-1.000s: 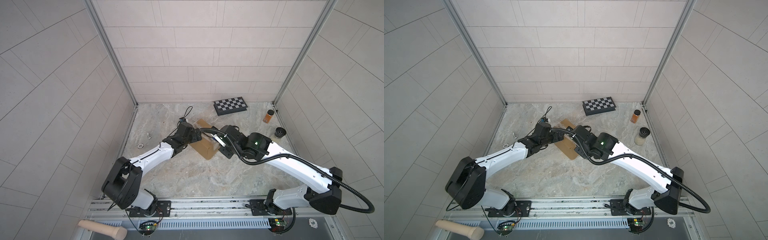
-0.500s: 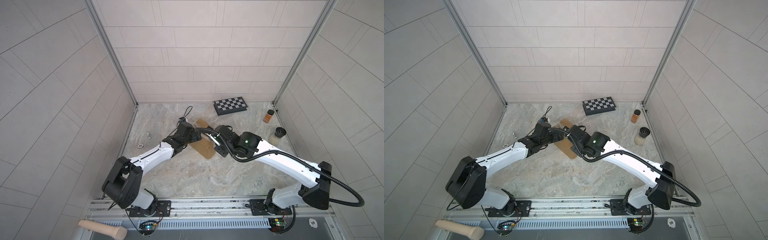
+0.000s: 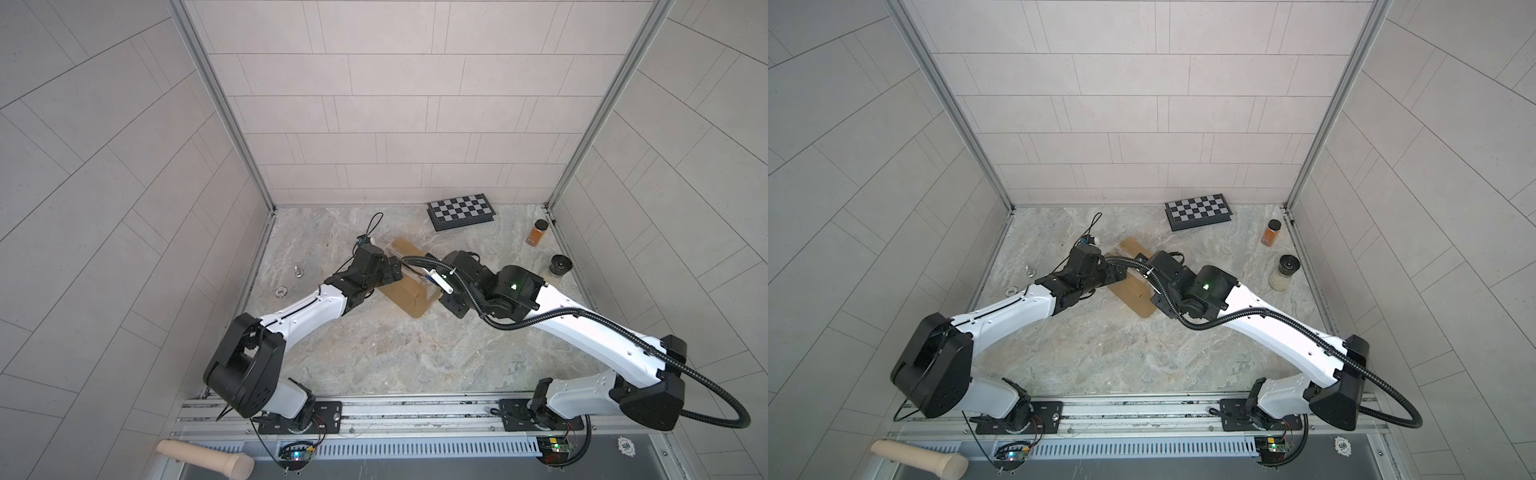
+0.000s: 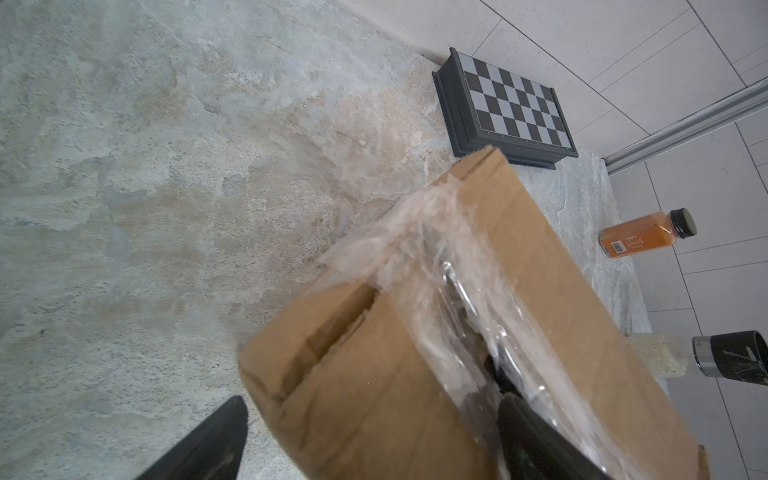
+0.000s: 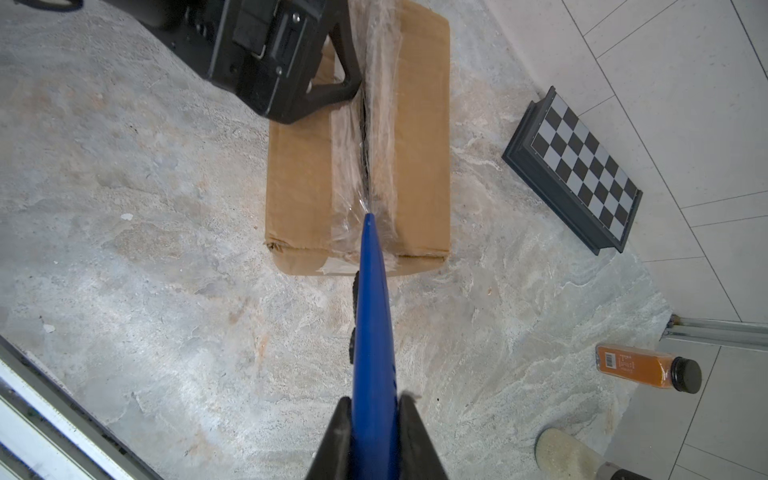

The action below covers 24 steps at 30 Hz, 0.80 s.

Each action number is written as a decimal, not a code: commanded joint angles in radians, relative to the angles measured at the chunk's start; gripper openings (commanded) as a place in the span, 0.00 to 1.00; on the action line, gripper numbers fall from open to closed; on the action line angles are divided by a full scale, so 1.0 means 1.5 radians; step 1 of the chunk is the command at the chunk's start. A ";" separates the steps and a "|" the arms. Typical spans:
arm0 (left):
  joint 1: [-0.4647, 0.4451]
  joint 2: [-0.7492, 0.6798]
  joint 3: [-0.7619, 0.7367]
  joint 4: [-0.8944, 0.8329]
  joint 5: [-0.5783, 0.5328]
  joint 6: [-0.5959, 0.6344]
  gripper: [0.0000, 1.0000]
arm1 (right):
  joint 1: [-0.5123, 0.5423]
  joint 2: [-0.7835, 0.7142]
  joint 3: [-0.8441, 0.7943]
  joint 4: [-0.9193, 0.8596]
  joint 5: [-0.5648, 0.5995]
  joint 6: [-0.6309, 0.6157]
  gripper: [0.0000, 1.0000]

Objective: Unpack the express box
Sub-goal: 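Continue slicing the seam toward the box's near edge with the right gripper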

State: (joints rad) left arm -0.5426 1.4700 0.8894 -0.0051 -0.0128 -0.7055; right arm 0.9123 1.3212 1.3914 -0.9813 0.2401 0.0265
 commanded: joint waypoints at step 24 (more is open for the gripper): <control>0.022 0.017 -0.038 -0.050 -0.026 0.014 0.96 | -0.017 0.041 -0.012 -0.015 -0.022 0.010 0.00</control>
State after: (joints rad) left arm -0.5240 1.4662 0.8627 0.0399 0.0082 -0.7059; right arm 0.8948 1.3998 1.3769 -0.9062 0.2245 0.0387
